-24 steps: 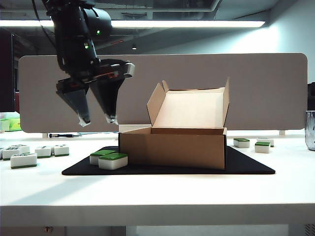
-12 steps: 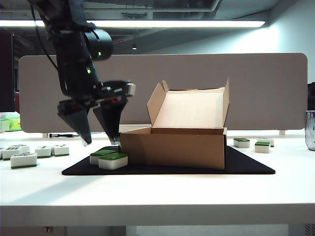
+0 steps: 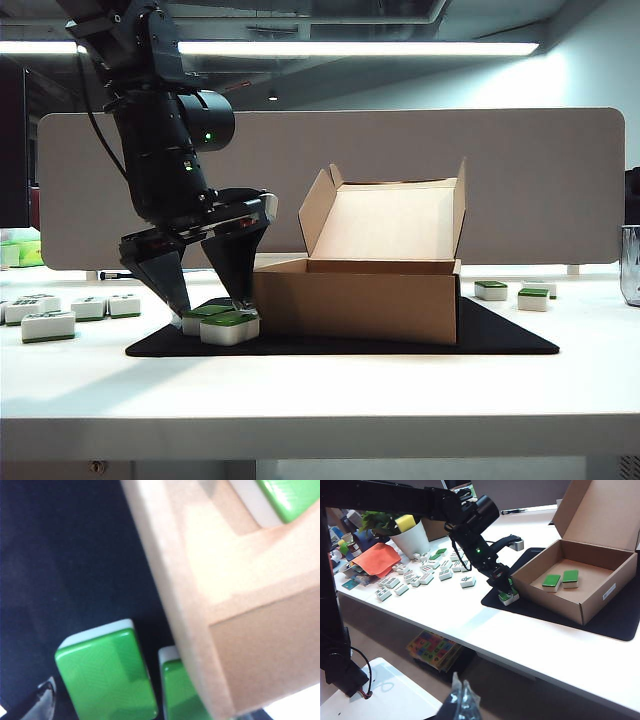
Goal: Pick up four mahjong tiles and put them into the paper box.
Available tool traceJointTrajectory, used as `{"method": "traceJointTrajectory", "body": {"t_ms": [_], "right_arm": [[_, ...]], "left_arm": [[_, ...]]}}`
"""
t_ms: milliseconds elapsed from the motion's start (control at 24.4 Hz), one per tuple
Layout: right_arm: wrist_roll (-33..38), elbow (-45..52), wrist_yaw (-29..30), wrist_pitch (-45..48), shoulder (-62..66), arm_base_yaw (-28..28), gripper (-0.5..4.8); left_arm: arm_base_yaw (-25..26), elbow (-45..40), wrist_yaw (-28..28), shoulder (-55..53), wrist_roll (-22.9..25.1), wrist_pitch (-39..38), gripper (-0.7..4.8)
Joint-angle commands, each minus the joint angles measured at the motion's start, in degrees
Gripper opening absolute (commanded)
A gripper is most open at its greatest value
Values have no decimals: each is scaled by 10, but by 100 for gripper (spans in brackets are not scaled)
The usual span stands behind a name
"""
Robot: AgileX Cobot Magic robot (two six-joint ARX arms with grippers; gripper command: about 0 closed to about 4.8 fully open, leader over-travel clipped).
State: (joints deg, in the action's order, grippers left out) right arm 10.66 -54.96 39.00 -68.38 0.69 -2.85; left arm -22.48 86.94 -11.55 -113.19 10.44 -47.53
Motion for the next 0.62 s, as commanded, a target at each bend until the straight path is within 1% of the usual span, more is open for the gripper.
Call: {"method": "traceJointTrajectory", "body": {"t_ms": [41, 205, 328, 410, 534, 616], "right_arm": [[-2, 8, -1, 5, -7, 0, -1], [-2, 10, -1, 7, -7, 0, -1], [-2, 10, -1, 9, -7, 0, -1], [-2, 10, -1, 9, -7, 0, -1], [-2, 10, -1, 9, -7, 0, -1], [-2, 10, -1, 9, -7, 0, -1]], "left_arm": [[-1, -1, -5, 2, -2, -5, 479], [-13, -1, 5, 2, 3, -7, 479], [-30, -1, 43, -5, 3, -5, 479], [-37, -1, 80, -11, 2, -2, 479], [-43, -1, 110, -16, 0, 2, 479], [-44, -1, 121, -17, 0, 7, 479]]}}
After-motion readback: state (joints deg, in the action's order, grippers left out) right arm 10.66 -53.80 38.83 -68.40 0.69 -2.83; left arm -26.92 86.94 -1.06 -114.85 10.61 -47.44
